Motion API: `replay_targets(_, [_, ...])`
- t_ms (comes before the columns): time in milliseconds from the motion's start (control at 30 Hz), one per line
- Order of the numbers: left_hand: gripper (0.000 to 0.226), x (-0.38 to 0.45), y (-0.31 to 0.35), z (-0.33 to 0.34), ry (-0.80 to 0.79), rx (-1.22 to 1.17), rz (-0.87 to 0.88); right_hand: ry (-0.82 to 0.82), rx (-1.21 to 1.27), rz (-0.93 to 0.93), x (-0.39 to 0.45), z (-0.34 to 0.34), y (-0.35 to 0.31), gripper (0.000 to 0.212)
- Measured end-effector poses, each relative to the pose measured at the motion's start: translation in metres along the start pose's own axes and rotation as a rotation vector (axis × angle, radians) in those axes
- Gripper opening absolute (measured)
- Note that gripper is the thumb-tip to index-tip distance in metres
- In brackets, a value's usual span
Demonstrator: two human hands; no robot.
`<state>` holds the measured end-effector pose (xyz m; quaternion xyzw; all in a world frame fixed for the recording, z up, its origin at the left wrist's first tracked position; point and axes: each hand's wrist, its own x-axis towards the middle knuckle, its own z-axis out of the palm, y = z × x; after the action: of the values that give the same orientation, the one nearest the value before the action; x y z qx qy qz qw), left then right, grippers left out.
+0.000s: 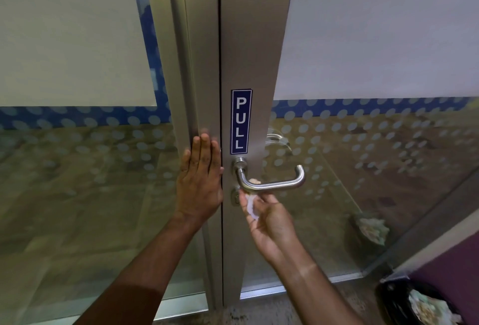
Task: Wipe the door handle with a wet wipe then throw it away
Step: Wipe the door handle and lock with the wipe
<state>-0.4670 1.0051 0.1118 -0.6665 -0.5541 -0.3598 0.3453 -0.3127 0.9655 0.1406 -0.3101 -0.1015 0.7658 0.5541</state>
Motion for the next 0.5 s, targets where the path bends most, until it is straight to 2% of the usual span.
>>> replay_targets(100, [0.07,-0.001,-0.001,0.002,-0.001,0.012,0.003,0.027,0.025,0.013,0.003,0.019,0.012,0.036])
replay_targets(200, [0.069,0.0,-0.002,0.002,-0.007,0.035,-0.002,0.03,0.045,-0.029,0.007,0.024,0.013,0.028])
replay_targets(400, [0.069,0.002,0.004,-0.011,-0.088,0.024,-0.023,0.055,-0.182,-0.134,0.003,0.001,0.005,0.03])
replay_targets(500, [0.068,0.004,0.007,-0.025,-0.16,-0.013,-0.039,0.062,-0.265,-0.211,-0.003,-0.013,-0.006,0.024])
